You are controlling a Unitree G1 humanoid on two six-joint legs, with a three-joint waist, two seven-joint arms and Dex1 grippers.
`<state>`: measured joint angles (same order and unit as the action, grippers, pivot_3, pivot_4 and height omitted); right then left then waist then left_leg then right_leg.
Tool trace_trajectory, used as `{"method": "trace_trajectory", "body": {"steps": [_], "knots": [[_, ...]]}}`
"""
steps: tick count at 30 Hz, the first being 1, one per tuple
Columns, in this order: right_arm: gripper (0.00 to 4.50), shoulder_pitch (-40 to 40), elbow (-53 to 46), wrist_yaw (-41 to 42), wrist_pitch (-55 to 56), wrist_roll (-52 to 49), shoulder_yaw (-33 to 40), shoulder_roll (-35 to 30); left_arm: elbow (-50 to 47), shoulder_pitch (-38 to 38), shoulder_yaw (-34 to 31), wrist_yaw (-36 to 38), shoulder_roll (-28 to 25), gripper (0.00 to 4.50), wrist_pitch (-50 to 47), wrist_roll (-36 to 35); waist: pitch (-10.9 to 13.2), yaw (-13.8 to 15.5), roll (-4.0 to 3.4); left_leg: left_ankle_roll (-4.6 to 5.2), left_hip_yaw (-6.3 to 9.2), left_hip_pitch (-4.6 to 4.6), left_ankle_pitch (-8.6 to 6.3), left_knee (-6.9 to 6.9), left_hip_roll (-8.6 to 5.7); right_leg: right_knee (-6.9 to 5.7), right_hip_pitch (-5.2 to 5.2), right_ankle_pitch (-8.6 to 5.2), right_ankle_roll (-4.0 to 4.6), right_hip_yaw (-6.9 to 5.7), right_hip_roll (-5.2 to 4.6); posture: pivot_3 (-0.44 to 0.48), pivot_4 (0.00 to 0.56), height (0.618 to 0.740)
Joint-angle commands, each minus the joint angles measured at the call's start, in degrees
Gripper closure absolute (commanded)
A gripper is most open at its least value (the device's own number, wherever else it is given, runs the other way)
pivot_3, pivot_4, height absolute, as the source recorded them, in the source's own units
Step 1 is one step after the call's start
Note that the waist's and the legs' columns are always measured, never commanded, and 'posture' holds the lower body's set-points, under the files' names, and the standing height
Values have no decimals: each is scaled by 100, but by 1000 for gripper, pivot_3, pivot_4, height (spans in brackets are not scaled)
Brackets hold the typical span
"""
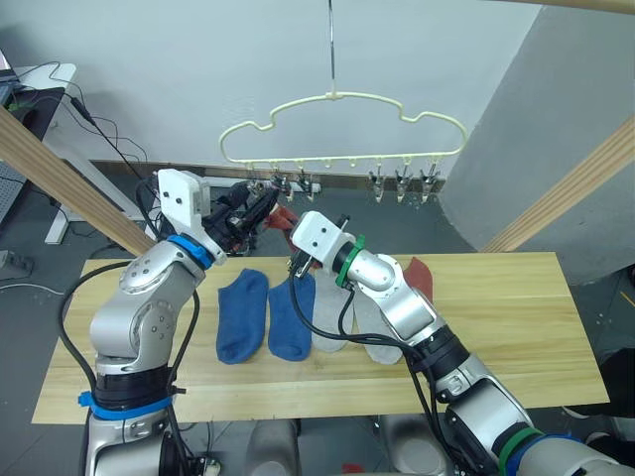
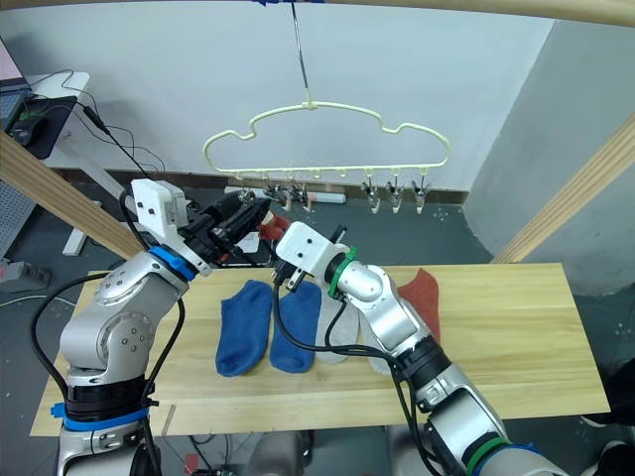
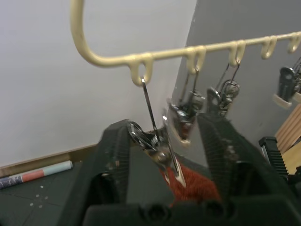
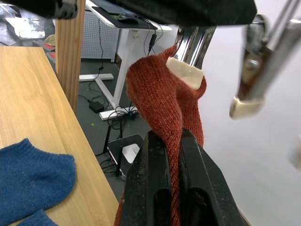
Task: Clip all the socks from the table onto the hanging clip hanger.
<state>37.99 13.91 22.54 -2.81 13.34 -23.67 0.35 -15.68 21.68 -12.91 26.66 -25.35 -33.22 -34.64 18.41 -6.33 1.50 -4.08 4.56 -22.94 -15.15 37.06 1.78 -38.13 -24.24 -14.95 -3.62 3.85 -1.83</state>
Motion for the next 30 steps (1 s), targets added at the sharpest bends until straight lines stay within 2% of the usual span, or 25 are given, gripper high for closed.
{"method": "trace_trajectory", "body": {"steps": [1,2,5,11,18,22,27,30], "knots": [[4500,106,-83,147,39,-171,14,146,-321,-50,-99,45,-91,1753,26,-93,0,-2,0,0,0,0,0,0,0,0,0,0,0,0,0,-135,312,733],[4500,107,-84,204,11,-193,-3,149,-322,-57,-102,43,-96,1753,29,-97,0,-2,0,0,0,0,0,0,0,0,0,0,0,0,0,-135,312,733],[3733,55,-109,280,-73,-259,-3,188,-343,-100,-96,6,-112,1729,80,-29,0,-1,0,0,0,0,0,0,0,0,0,0,0,0,0,-132,310,733],[1599,-47,-422,461,-281,-248,18,20,-423,-244,-95,12,-195,1729,437,239,0,-3,0,0,1,1,0,0,0,-2,0,0,0,0,0,-136,305,733],[1599,-618,-2250,1466,-1075,-785,351,-1068,-654,-530,119,54,-186,1729,1288,883,-1,25,2,0,0,-5,0,0,-11,4,0,0,-1,-4,-15,-150,295,733],[1599,-1069,-3543,2011,-1740,-1463,895,-1856,-608,-657,439,-319,247,1729,1873,1439,-1,32,1,0,3,-4,0,1,-10,3,4,0,-1,-8,-15,-167,298,733],[1599,-1425,-4531,2265,-2403,-2228,1486,-2453,-404,-752,771,-579,698,1729,2441,1959,-2,-1,3,2,2,-2,0,6,-11,-1,7,1,-2,-6,-14,-207,303,733],[1599,-1482,-4887,2150,-2836,-2579,1842,-2636,-150,-755,854,-799,1003,1729,2674,2136,-2,-41,3,3,-2,-1,0,10,-11,-2,9,1,-2,-1,-12,-221,305,733]]}}
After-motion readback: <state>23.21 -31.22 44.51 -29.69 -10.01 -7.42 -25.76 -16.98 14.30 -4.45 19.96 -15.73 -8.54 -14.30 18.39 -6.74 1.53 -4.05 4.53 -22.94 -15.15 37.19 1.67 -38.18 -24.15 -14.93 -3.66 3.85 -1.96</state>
